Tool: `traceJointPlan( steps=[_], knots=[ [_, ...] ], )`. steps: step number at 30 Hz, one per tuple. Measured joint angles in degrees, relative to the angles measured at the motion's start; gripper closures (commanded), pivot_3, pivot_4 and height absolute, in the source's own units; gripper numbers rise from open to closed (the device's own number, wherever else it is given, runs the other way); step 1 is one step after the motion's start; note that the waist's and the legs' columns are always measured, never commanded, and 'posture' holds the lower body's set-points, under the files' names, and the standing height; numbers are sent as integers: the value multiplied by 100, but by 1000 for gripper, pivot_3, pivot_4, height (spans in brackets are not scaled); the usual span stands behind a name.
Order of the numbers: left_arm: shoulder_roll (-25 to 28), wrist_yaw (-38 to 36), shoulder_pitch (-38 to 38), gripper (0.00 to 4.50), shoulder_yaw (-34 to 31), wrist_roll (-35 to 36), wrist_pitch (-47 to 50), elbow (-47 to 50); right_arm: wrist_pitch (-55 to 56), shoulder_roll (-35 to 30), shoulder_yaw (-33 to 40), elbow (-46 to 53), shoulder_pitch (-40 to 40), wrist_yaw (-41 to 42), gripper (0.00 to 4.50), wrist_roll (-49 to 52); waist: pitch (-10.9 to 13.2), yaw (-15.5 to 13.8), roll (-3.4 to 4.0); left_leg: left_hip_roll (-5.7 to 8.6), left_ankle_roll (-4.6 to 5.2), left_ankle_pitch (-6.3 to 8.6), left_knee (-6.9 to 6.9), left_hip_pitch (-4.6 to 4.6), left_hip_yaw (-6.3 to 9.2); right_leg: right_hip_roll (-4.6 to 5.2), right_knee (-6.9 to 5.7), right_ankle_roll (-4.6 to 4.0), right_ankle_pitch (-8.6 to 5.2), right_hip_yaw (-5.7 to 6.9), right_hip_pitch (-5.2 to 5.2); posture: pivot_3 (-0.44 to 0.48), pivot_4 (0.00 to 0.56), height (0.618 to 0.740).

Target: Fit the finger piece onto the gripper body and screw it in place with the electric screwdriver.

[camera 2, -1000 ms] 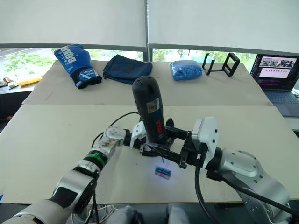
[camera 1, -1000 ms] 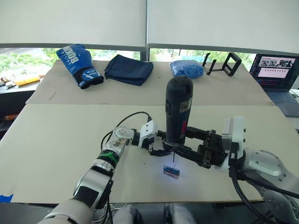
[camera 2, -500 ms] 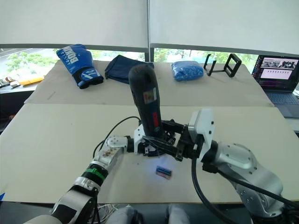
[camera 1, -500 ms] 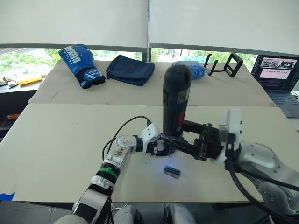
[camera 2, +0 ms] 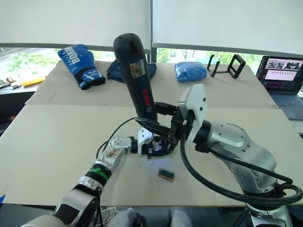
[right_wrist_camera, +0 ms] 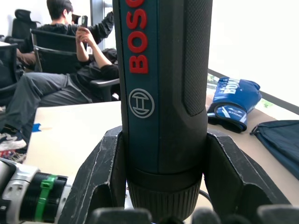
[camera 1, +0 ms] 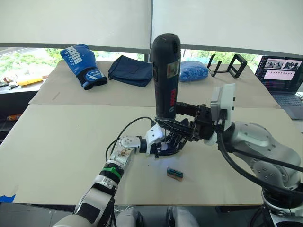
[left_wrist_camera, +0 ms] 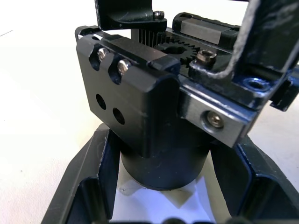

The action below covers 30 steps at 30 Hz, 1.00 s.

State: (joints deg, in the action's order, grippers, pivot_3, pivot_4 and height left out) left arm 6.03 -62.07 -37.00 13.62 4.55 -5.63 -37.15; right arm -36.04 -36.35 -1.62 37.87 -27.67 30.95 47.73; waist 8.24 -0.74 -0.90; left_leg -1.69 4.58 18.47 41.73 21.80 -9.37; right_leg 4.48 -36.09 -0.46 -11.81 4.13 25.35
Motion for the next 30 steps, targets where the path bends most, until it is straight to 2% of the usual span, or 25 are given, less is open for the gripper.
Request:
traceJointPlan(
  steps=[30],
  knots=[
    [24,-11,50,2200,0,4,-58,40,76,214,-23,-298,149,508,2603,-784,0,12,0,-1,-1,0,0,-2,-2,-1,0,1,0,0,1,0,150,740]
  ],
)
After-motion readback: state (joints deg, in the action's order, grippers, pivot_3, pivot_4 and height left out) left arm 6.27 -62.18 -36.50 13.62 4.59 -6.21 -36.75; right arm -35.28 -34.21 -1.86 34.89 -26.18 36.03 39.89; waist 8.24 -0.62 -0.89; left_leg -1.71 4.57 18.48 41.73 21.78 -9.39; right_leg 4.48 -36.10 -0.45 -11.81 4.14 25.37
